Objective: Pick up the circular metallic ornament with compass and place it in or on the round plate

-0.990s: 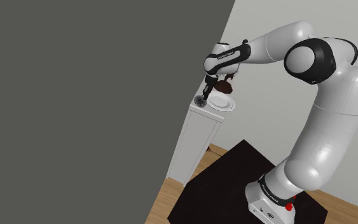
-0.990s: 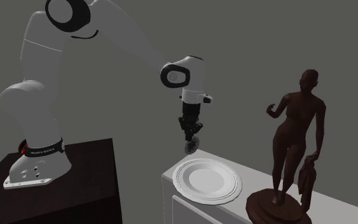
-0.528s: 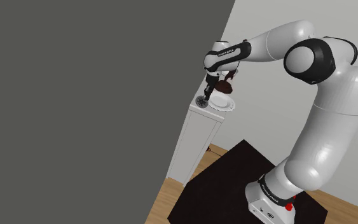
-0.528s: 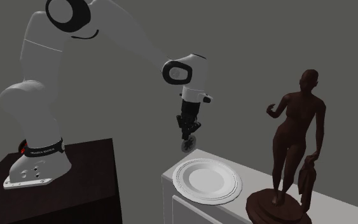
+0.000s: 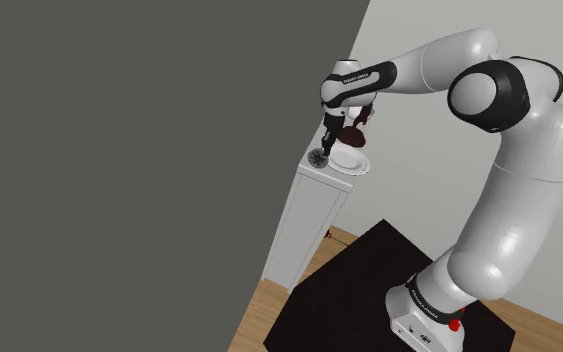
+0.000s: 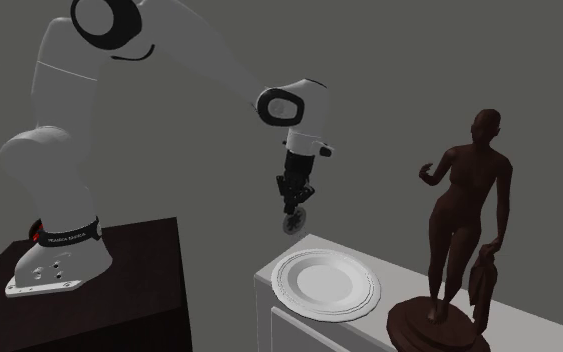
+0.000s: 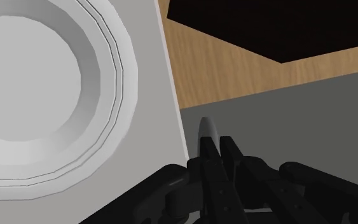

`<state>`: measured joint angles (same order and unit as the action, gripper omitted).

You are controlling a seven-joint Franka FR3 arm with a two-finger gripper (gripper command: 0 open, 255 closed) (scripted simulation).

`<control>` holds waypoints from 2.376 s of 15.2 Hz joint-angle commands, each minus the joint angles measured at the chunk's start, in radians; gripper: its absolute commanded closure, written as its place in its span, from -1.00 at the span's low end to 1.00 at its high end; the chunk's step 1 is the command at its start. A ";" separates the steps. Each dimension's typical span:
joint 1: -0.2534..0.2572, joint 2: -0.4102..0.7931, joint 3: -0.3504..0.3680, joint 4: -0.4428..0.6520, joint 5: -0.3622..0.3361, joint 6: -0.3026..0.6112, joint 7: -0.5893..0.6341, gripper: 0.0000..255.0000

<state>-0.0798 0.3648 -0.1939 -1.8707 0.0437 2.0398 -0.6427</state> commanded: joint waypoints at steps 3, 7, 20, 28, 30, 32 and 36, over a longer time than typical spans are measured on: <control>-0.005 -0.041 -0.005 0.023 -0.005 0.075 -0.019 1.00; -0.065 -0.023 -0.033 0.059 0.004 0.057 -0.108 1.00; -0.228 0.098 -0.083 0.220 0.046 0.016 -0.326 1.00; -0.233 0.147 -0.075 0.183 0.060 0.101 -0.332 1.00; -0.234 0.161 -0.072 0.176 0.064 0.122 -0.334 1.00; -0.236 0.176 -0.070 0.170 0.069 0.142 -0.335 1.00; -0.237 0.187 -0.068 0.166 0.072 0.157 -0.337 1.00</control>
<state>-0.3182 0.5444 -0.2648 -1.6997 0.1144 2.1952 -0.9796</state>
